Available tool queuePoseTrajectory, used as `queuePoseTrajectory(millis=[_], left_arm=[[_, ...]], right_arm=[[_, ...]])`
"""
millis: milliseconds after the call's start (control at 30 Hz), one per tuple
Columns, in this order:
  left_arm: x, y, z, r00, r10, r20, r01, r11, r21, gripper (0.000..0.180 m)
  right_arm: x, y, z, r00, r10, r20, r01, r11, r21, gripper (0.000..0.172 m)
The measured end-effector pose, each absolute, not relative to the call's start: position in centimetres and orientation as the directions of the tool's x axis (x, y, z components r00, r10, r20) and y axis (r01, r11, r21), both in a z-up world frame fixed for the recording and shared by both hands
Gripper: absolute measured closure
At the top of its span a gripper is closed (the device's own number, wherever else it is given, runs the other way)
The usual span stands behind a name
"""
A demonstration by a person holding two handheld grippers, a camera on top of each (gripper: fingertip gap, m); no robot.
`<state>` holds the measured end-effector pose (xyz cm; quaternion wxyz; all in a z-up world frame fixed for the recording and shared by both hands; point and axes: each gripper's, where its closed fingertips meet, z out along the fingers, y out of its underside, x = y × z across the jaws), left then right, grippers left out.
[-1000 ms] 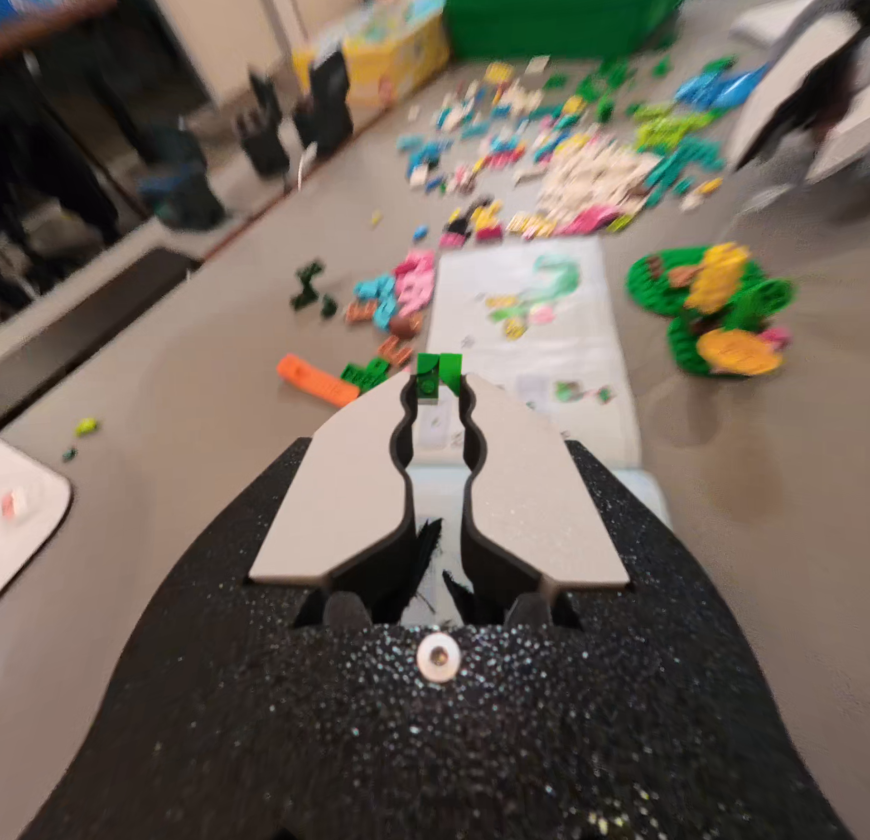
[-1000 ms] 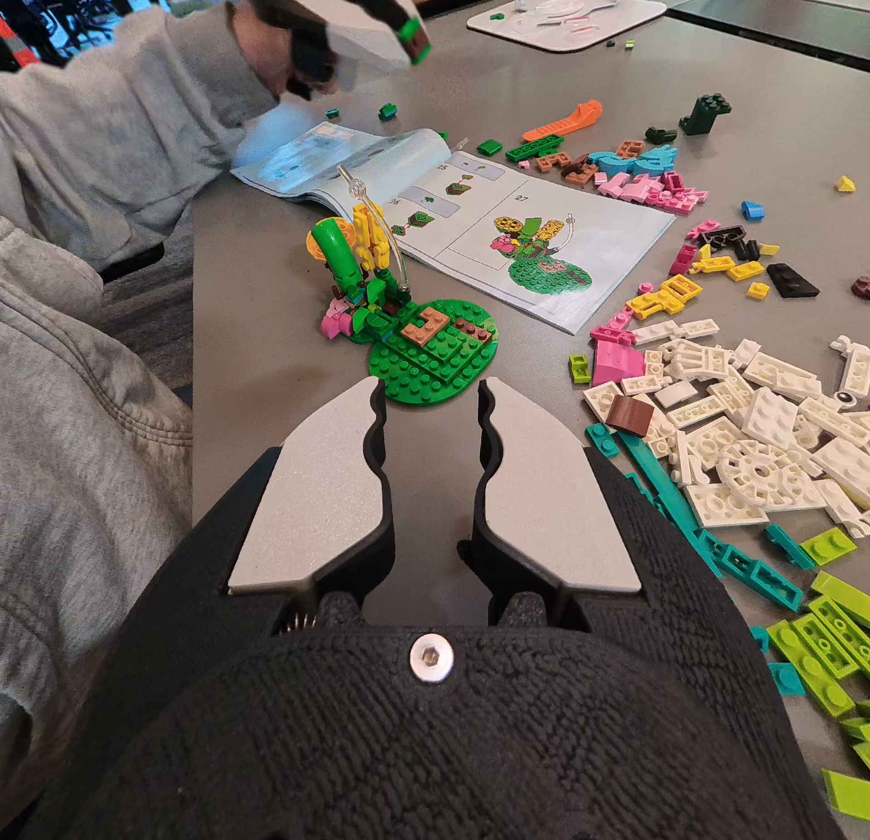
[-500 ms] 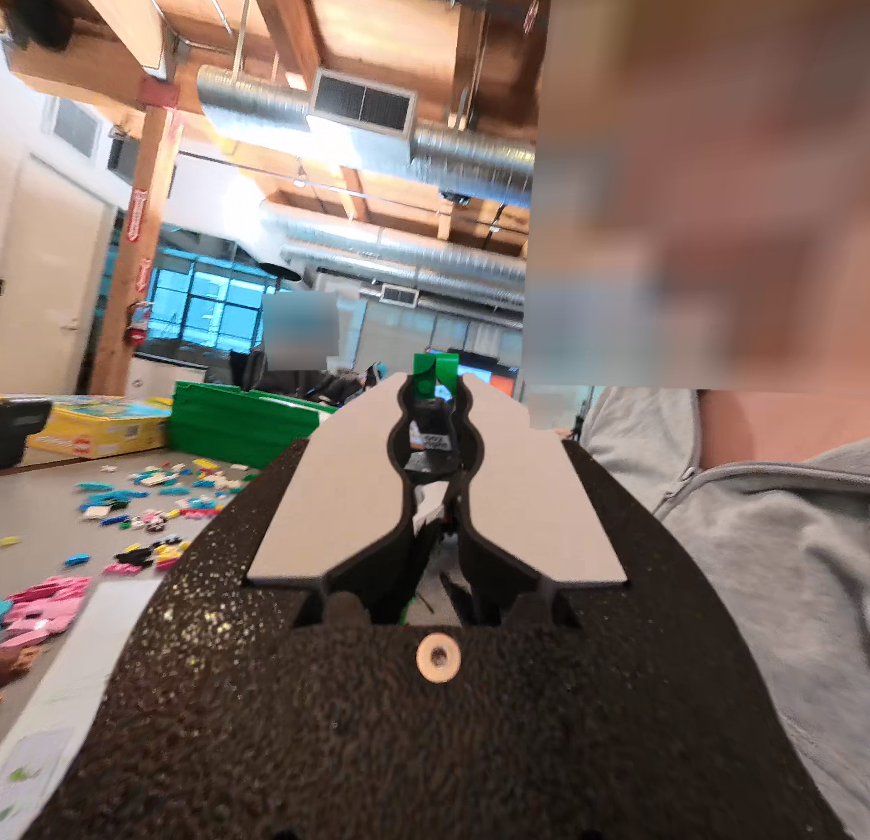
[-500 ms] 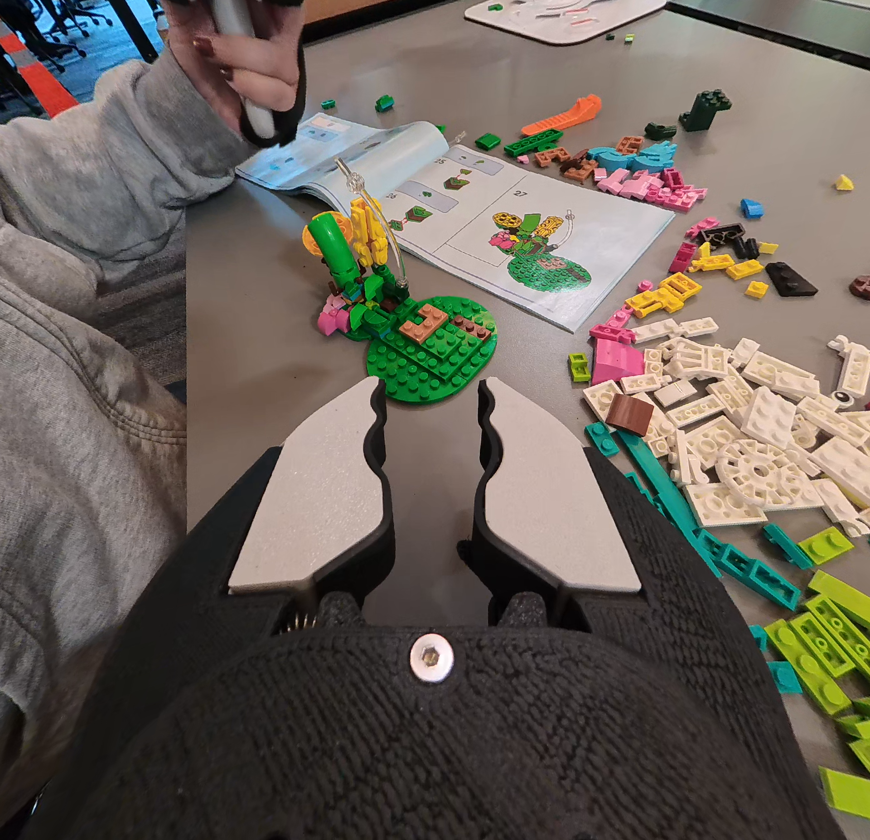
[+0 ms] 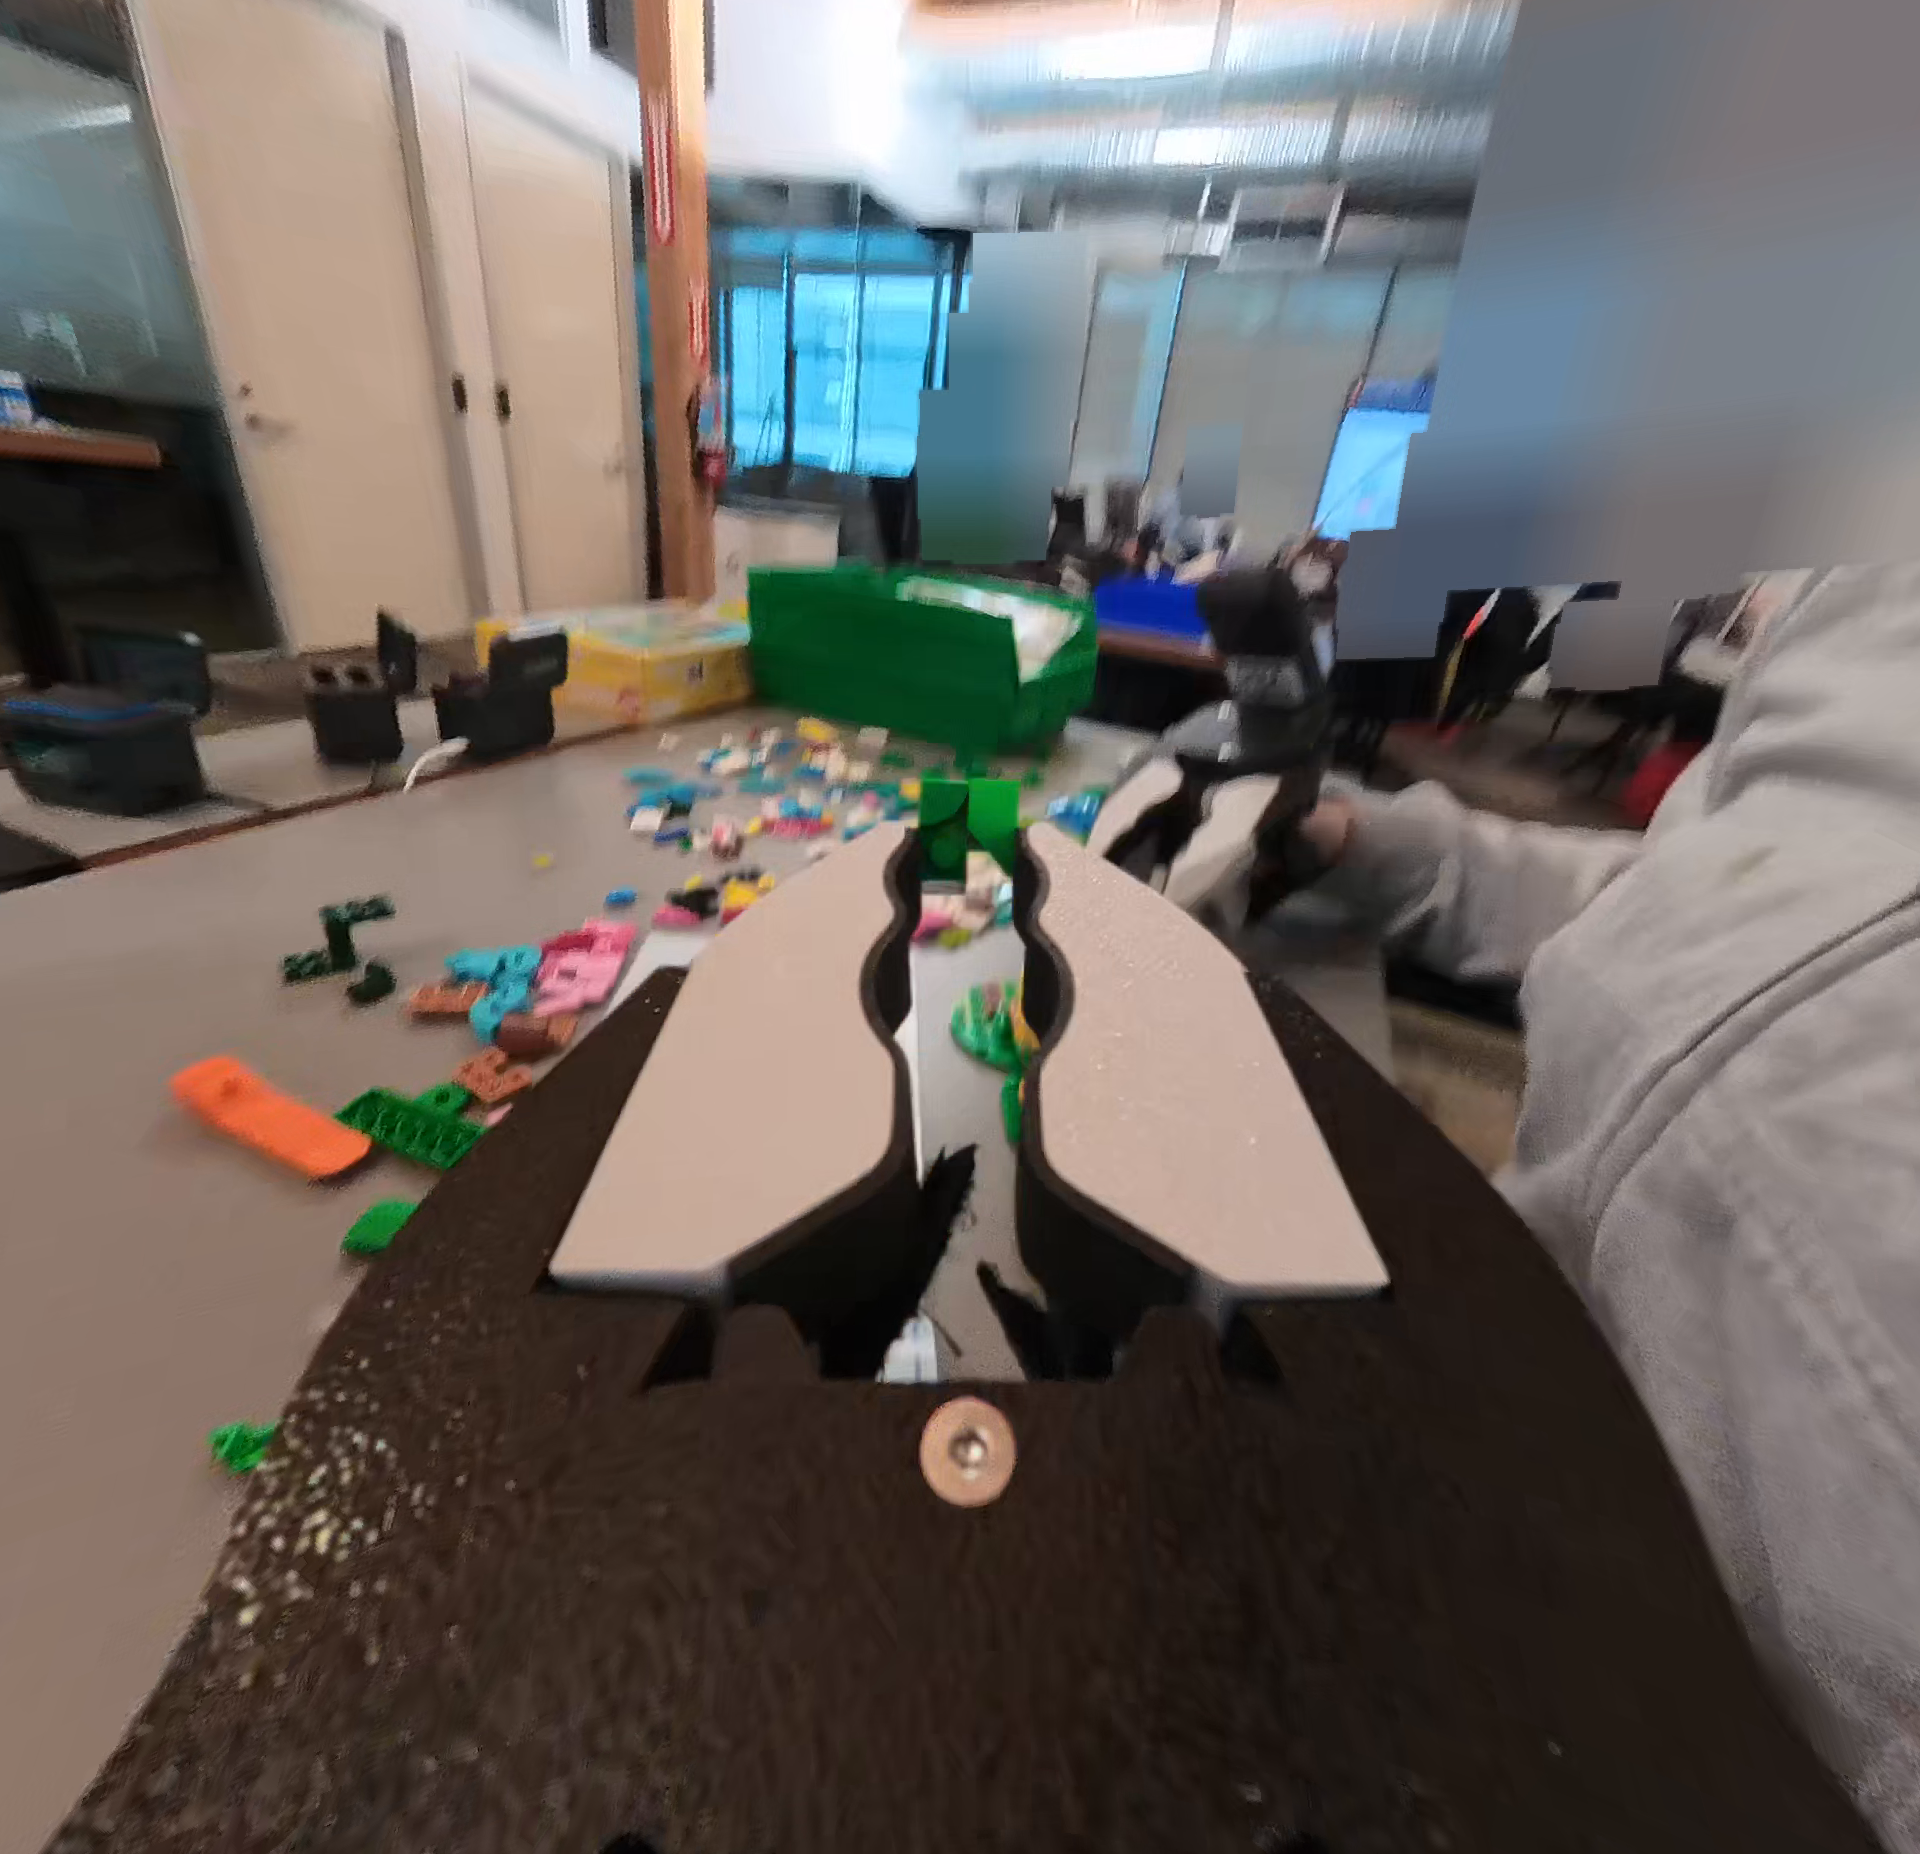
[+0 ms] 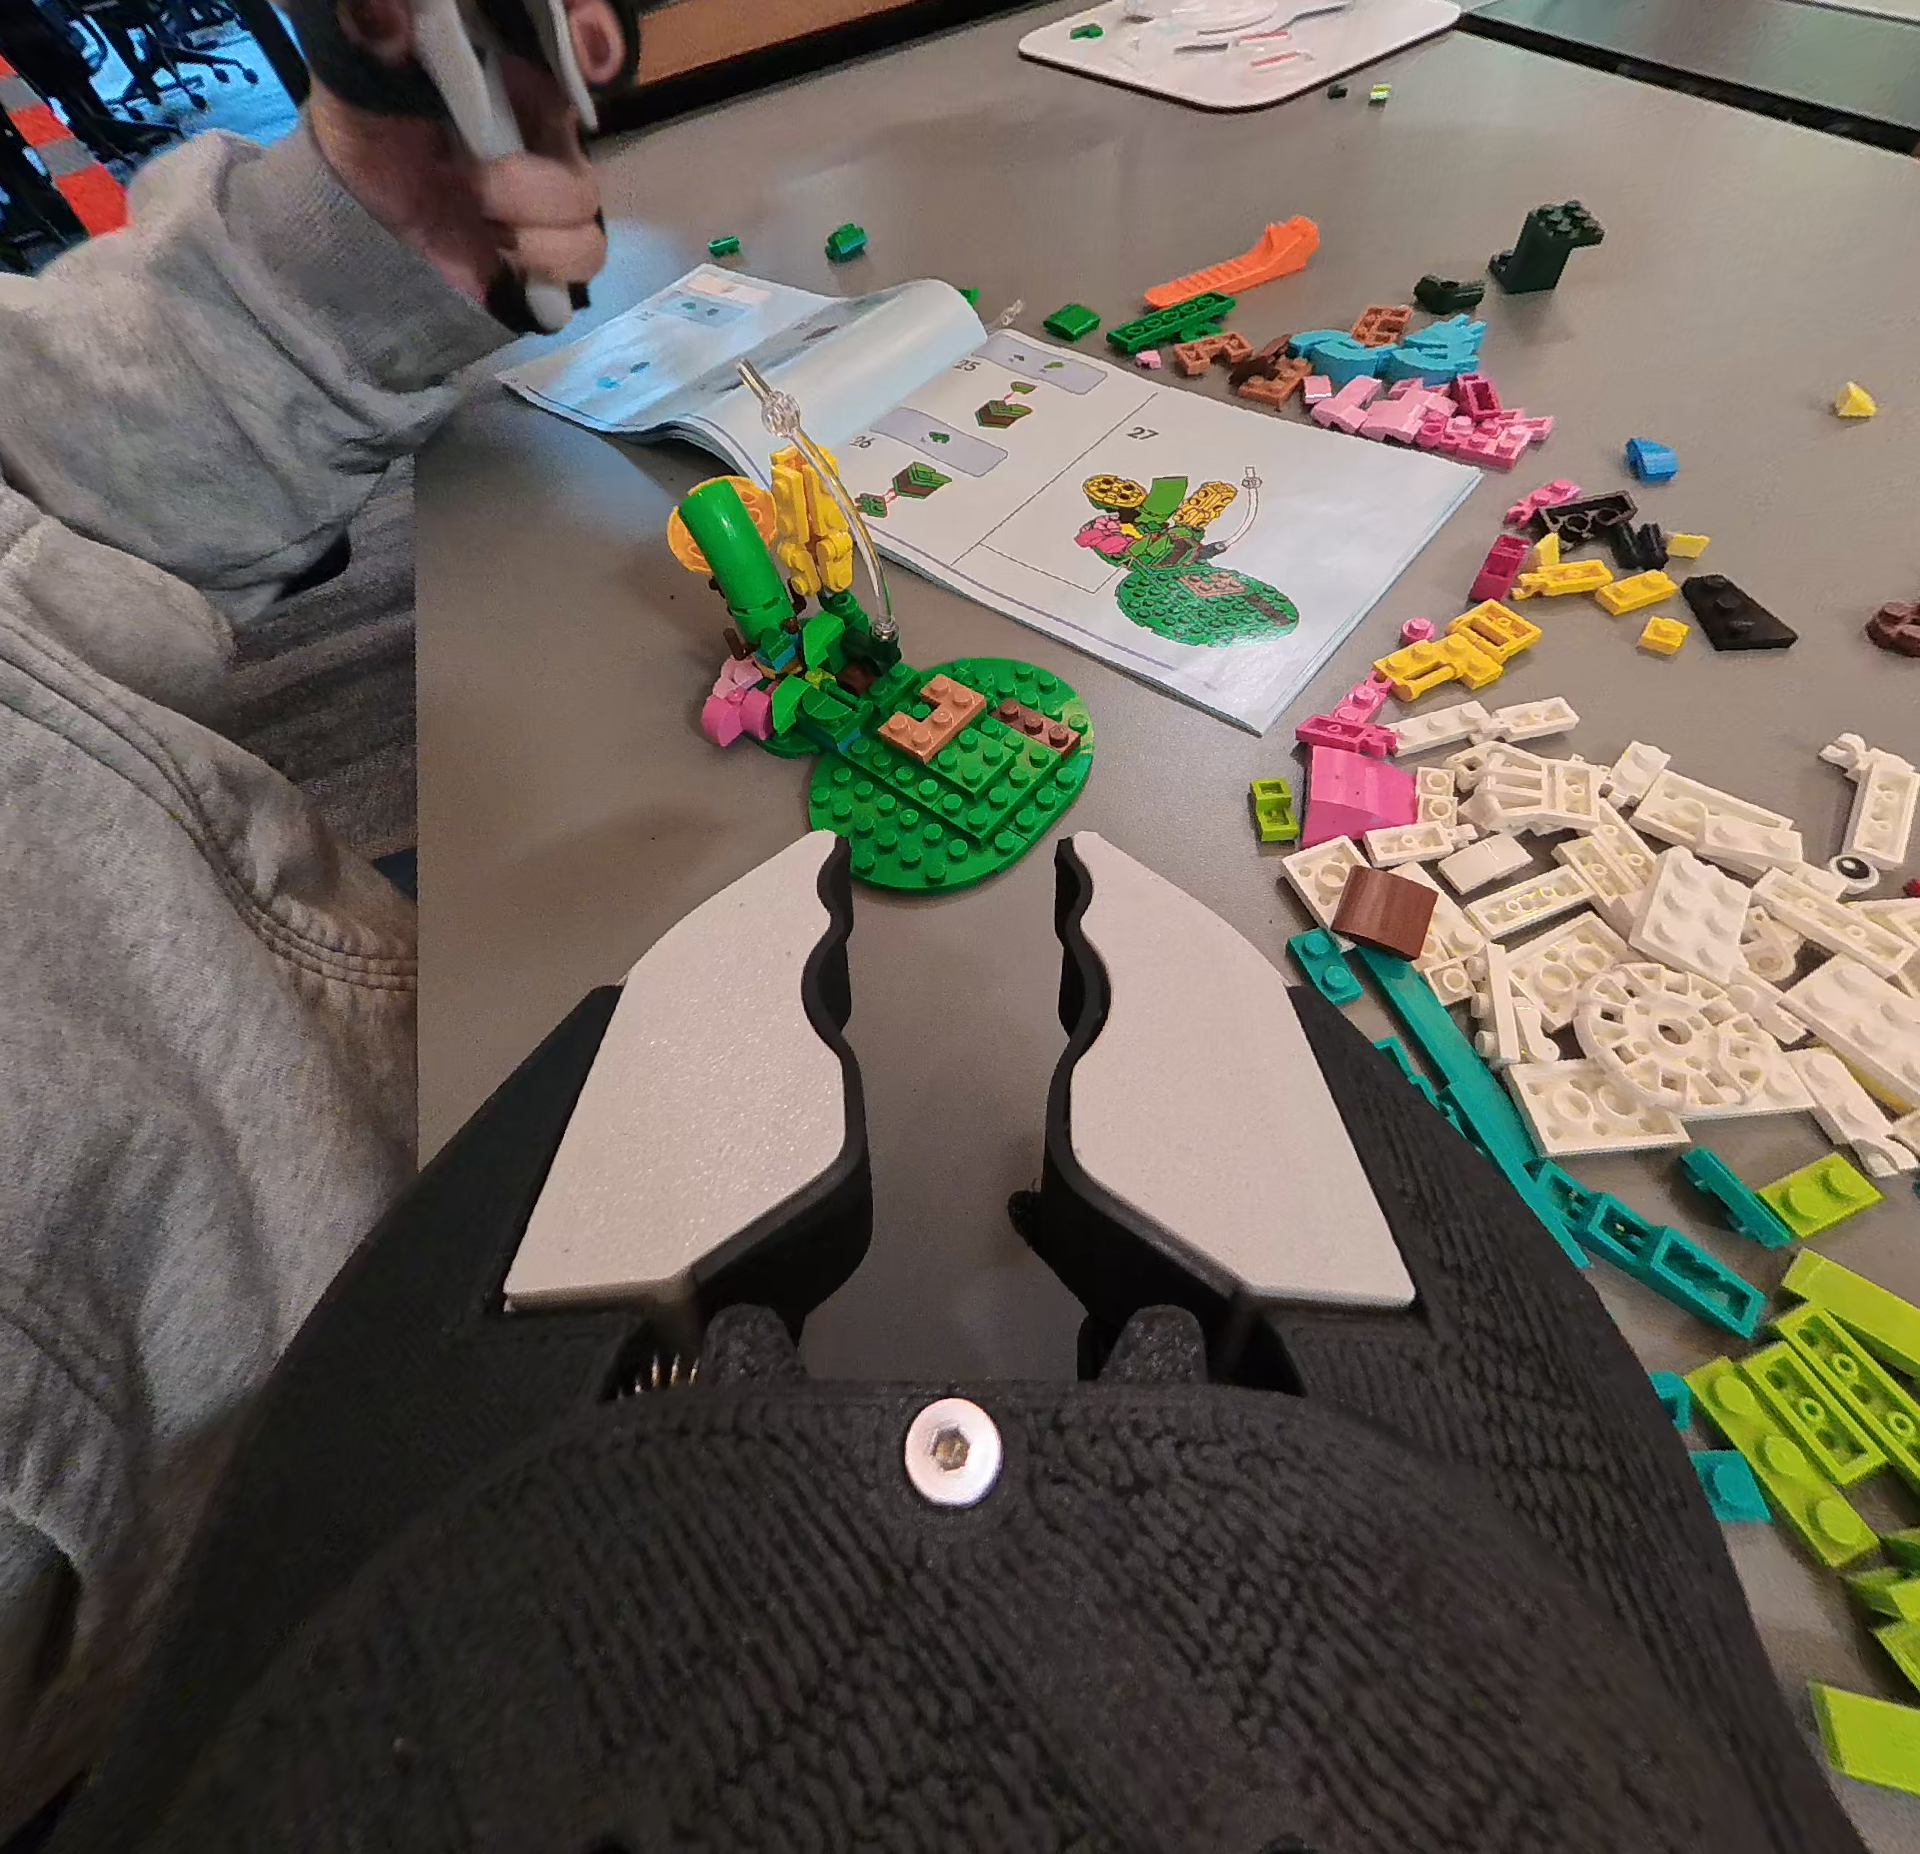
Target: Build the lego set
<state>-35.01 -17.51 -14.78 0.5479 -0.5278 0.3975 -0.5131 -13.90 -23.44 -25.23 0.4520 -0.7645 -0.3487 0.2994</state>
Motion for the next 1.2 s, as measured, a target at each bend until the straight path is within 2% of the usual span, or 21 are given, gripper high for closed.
queuePoseTrajectory(millis=[200, 333, 533, 600, 733, 1200], left_arm=[[-34.2, -19.9, -19.8, 0.227, -0.974, -0.020, -0.232, -0.034, -0.972, 0.165], [-34.6, -20.7, -23.8, 0.245, -0.967, -0.062, -0.471, -0.063, -0.880, 0.165], [-35.3, -21.0, -27.2, 0.232, -0.960, -0.159, -0.707, -0.053, -0.706, 0.164], [-35.0, -21.5, -27.9, 0.202, -0.971, -0.124, -0.735, -0.067, -0.675, 0.164], [-34.3, -21.9, -28.3, 0.172, -0.983, -0.059, -0.725, -0.085, -0.683, 0.164], [-34.0, -21.8, -29.3, 0.138, -0.986, -0.091, -0.794, -0.055, -0.606, 0.164]], right_arm=[[-13.7, -23.4, -25.4, 0.587, 0.800, -0.129, 0.278, -0.349, -0.895, 0.136], [-13.7, -23.3, -25.6, 0.590, 0.798, -0.124, 0.287, -0.352, -0.891, 0.136], [-13.7, -23.2, -25.6, 0.591, 0.798, -0.122, 0.291, -0.352, -0.889, 0.136], [-13.7, -23.2, -25.6, 0.590, 0.798, -0.122, 0.292, -0.352, -0.889, 0.135], [-13.7, -23.3, -25.6, 0.589, 0.800, -0.118, 0.295, -0.348, -0.890, 0.136], [-12.8, -23.3, -25.2, 0.608, 0.787, -0.110, 0.284, -0.345, -0.895, 0.136]])
